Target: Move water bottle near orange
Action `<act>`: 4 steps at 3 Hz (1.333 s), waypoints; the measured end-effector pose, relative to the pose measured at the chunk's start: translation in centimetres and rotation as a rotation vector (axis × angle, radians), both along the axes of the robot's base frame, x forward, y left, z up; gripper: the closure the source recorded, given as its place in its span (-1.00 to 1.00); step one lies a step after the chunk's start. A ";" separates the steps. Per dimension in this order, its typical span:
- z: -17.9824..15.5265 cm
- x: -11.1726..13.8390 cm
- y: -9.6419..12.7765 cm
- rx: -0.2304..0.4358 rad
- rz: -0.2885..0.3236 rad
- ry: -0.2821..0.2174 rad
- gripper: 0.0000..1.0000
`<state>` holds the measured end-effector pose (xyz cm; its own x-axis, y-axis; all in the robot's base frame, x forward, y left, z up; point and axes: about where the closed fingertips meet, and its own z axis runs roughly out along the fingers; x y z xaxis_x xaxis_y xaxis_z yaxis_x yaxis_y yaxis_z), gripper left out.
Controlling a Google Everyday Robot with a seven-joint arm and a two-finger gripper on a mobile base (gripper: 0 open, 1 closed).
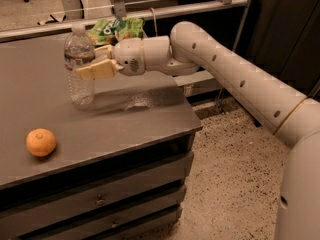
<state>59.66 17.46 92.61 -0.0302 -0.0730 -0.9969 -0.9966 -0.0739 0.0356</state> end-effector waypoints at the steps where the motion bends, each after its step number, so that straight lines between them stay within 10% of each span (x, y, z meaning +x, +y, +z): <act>1: 0.2 -2.4 1.5 -0.006 0.084 0.034 1.00; 4: 0.0 -5.8 2.4 -0.067 0.207 0.099 1.00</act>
Offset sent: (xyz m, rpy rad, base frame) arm -0.0571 0.0239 0.0092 -0.0507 0.0871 0.2118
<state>53.89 19.84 92.64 -0.1055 -0.1537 -0.9825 -0.9519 -0.2700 0.1445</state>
